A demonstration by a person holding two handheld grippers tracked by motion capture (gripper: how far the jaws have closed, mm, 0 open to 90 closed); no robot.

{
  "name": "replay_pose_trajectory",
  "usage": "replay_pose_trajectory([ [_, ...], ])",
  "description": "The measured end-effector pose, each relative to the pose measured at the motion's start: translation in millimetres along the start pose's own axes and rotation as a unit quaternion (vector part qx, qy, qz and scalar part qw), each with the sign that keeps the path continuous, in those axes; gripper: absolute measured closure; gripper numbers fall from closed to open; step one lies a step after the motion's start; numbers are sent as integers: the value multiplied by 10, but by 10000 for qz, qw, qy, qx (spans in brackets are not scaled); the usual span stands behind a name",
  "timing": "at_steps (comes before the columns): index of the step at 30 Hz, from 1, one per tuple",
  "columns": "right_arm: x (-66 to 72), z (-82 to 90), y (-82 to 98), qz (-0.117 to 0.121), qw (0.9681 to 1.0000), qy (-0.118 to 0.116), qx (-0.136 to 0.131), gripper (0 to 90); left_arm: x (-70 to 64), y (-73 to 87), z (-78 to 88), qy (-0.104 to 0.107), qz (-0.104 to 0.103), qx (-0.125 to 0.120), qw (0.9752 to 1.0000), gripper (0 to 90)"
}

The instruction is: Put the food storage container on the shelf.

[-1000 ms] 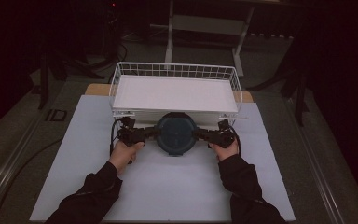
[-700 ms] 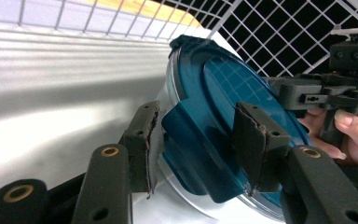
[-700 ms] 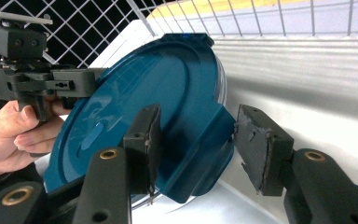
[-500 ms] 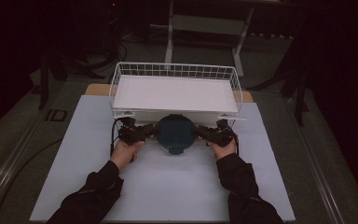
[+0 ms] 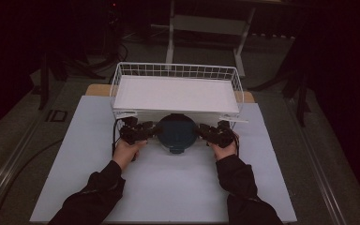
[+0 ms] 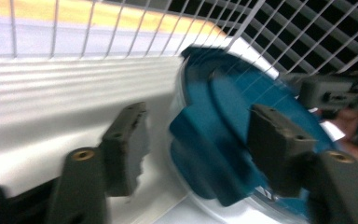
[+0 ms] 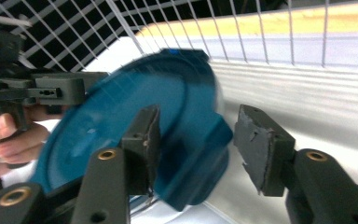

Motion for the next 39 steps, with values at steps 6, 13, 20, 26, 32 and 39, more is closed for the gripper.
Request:
replay_pose_trajectory([
  [6,65,121,6,252,9996,62,-84,437,-98,44,88,226,-438,42,9988,168],
  [13,254,299,93,434,9991,-39,-15,474,-236,93,299,366,-563,78,9977,0],
  [20,599,404,168,646,9976,-254,-13,500,-397,128,522,486,-824,97,9954,0],
  [26,859,379,278,811,9955,-448,193,622,-510,182,694,527,-907,46,9945,0],
  [32,1001,247,438,925,9932,-376,604,865,-620,286,852,530,-1046,-12,9931,0],
  [39,1033,43,557,997,9909,-241,868,899,-672,477,935,552,-1184,65,9914,0],
])
Point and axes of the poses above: each handheld gripper's, and its own axes: z roughly backward along the jaws, y roughly out of its underside, x roughly to its left, the point moved 4 cm from there along -z, roughly forward along the jaws, and after that the axes turned 1 degree about z, right-handed, at the moved point
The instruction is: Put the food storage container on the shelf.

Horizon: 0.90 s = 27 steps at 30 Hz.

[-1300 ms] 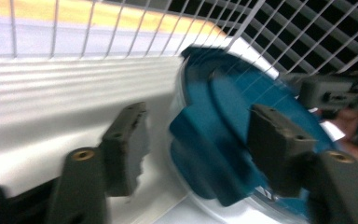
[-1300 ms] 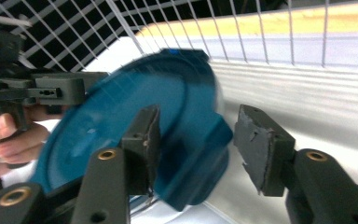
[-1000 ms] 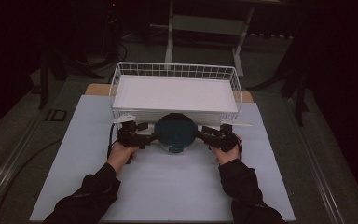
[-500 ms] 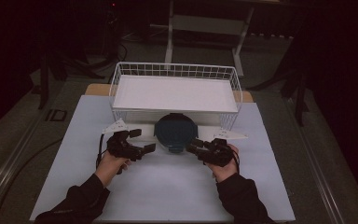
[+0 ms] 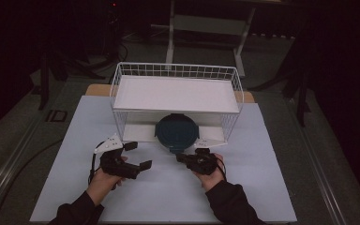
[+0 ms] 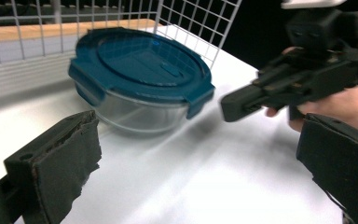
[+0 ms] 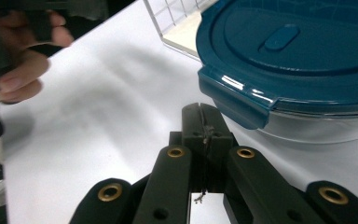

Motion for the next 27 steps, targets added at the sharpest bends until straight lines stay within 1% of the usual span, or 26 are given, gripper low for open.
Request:
replay_pose_trajectory([
  [2,-20,-44,2,7,9999,99,34,899,-16,39,8,19,12,44,10000,0],
  [4,-59,-73,-7,-35,9999,155,34,899,-36,59,17,12,-18,37,10000,0],
  [5,-76,-82,-12,-44,9997,228,35,900,-47,67,17,-2,-45,51,10000,0],
  [7,-98,-93,-26,-84,9998,203,5,899,-70,79,17,-12,-129,42,9999,0],
  [9,-104,-109,-47,2,9996,296,32,899,-79,89,7,-30,-155,54,9999,0],
  [11,-119,-123,-62,-33,9995,300,35,899,-75,94,0,-22,-135,64,9999,0],
  [14,-149,-152,-90,-34,9994,350,9,899,-69,95,-3,-7,-93,3,10000,0],
  [17,-182,-186,-123,-24,9991,422,-4,900,-68,96,-5,-21,-120,-6,9999,0],
  [22,-257,-240,-164,-55,9986,533,-9,900,-56,103,-7,-13,-106,-19,9999,0],
  [27,-349,-291,-194,-171,9978,637,-32,900,-54,110,-11,-1,-104,-18,9999,0],
])
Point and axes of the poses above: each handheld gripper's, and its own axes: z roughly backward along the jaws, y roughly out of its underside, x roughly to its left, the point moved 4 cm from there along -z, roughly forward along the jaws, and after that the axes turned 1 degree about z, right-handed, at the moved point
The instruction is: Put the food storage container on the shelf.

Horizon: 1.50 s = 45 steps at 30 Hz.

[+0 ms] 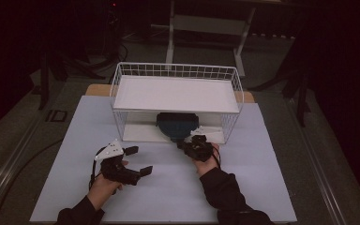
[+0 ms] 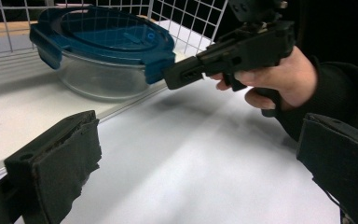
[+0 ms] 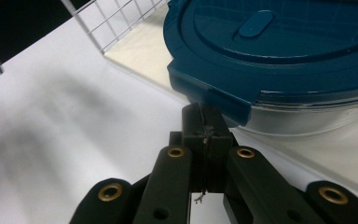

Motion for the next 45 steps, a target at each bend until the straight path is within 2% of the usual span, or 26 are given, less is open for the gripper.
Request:
replay_pose_trajectory([
  [12,-109,-97,-91,-20,9999,119,-82,899,-7,18,-2,44,-58,30,10000,0],
  [16,-121,-104,-95,9,9999,97,-72,899,2,19,-3,32,-13,25,10000,0],
  [19,-107,-97,-82,-106,9999,9,-108,891,1,17,2,27,-24,32,10000,0],
  [22,-32,-63,-65,52,9998,-103,-155,781,-8,9,11,35,-32,25,10000,0],
  [25,39,2,-56,127,9995,-178,-244,586,-20,-5,23,57,-40,3,10000,0],
  [26,57,23,-57,193,9992,-165,-307,489,-28,-10,27,72,-46,-12,10000,0],
  [29,114,101,-58,286,9980,-256,-505,344,-49,-29,36,100,-72,1,9999,0],
  [32,174,163,-52,351,9970,-418,-543,192,-67,-58,44,160,-58,-6,9999,0],
  [35,219,222,-36,465,9959,-548,-555,135,-84,-67,48,183,-46,27,9998,0],
  [39,234,307,-15,423,9951,-688,-571,162,-110,-74,48,212,-99,126,9996,0],
  [41,236,353,-2,496,9952,-594,-592,168,-125,-90,50,238,-115,132,9996,0],
  [42,239,374,4,491,9953,-615,-572,169,-131,-103,49,248,-121,132,9995,0],
  [43,241,394,9,488,9945,-732,-569,167,-137,-115,50,269,-101,147,9995,0],
  [45,241,442,26,517,9944,-706,-601,165,-151,-139,61,285,-125,116,9994,0],
])
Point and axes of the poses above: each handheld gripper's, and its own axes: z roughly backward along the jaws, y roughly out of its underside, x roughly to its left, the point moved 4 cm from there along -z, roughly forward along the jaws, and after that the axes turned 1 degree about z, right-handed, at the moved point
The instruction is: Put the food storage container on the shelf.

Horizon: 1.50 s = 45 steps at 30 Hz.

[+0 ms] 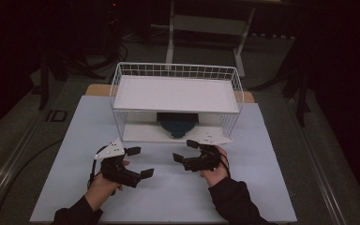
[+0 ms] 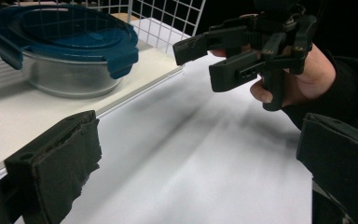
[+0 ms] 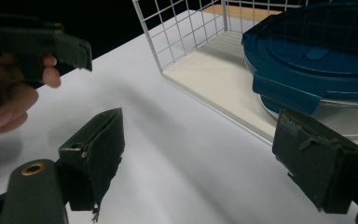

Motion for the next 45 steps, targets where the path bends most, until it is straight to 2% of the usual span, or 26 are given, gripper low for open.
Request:
replay_pose_trajectory([
  [1,4,27,5,39,10000,-44,-22,159,-9,-8,10,-12,-28,12,10000,0],
  [6,-6,157,55,39,10000,39,-60,144,-53,-5,60,-1,-85,11,10000,0],
  [10,-48,313,170,29,9997,234,-21,143,-82,59,89,12,-110,109,9999,0],
  [13,-69,418,237,1,9996,289,-27,144,-87,86,111,55,-109,141,9998,0],
  [21,-60,692,341,21,9992,376,-98,148,-117,137,205,41,-85,136,9999,0],
  [31,-93,979,507,-64,9989,460,-106,151,-134,244,263,-20,-88,190,9998,0],
  [36,-103,1059,605,-94,9989,446,-58,159,-144,271,265,-28,-103,186,9998,0],
  [40,-96,1099,685,-30,9989,474,21,153,-139,311,251,-35,-150,245,9996,0],
  [45,-155,1107,758,-53,9986,526,46,155,-124,351,240,-35,-143,244,9996,0],
])
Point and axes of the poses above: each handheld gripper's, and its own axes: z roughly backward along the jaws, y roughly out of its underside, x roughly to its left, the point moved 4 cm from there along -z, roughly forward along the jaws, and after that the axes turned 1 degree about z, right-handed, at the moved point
